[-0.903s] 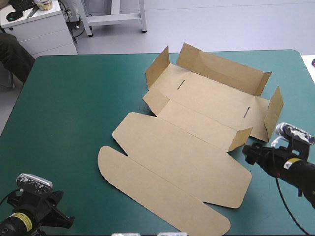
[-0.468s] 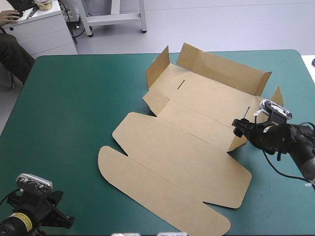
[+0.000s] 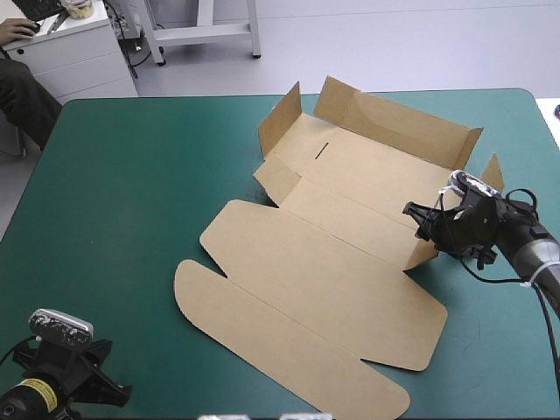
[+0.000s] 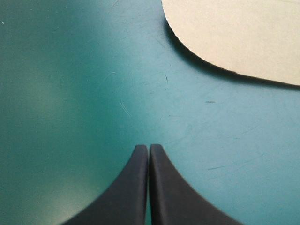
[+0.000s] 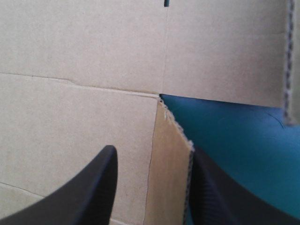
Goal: Fold the box
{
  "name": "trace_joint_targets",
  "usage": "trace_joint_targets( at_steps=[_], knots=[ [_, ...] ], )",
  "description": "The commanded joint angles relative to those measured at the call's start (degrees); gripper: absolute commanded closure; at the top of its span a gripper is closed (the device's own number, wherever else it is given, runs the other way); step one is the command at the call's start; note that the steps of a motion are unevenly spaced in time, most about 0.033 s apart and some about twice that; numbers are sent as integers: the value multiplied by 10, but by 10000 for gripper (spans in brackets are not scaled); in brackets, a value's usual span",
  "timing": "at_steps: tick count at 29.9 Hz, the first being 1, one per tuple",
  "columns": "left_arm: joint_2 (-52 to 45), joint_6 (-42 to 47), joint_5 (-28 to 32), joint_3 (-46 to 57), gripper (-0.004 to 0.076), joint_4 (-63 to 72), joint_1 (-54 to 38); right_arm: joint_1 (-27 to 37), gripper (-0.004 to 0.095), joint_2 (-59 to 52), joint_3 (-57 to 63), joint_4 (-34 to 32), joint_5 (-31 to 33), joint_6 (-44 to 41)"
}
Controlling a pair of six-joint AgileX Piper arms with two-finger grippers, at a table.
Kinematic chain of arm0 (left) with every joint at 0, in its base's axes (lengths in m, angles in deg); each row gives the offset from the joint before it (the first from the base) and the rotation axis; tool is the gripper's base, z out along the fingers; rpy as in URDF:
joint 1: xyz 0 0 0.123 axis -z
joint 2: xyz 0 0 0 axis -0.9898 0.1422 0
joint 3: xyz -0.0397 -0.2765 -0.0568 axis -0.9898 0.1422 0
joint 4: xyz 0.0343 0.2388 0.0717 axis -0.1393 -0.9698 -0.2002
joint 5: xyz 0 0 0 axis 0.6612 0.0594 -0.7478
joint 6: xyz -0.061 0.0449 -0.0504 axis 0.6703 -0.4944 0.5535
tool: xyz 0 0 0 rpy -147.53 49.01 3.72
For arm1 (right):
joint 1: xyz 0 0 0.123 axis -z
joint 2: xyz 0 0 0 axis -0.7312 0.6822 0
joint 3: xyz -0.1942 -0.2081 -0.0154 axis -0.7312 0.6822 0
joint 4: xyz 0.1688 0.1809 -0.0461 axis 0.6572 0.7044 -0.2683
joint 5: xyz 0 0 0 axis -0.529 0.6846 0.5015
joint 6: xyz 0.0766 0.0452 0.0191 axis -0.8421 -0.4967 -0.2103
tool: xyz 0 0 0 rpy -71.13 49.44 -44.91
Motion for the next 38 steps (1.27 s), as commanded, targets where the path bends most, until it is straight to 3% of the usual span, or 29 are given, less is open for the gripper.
trace_joint_targets(
  at_steps=[1,6,15,25,30,35,38],
  knots=[
    [6,3,32,-15,734,-7,-1,-3,701,-14,-17,7,-13,9],
    [6,3,32,-15,734,-7,-1,-3,928,-14,-17,7,-13,48],
    [6,3,32,-15,734,-7,-1,-3,927,-14,-47,7,5,167],
    [6,3,39,-30,734,-10,-1,-3,927,-14,-230,7,134,361],
    [6,3,50,-68,734,-12,-1,-3,928,-14,-321,34,147,519],
    [6,3,72,-108,734,-12,-1,-8,928,-14,-380,134,134,732],
    [6,3,87,-124,734,-12,-1,-25,928,-12,-405,143,111,794]
  ],
)
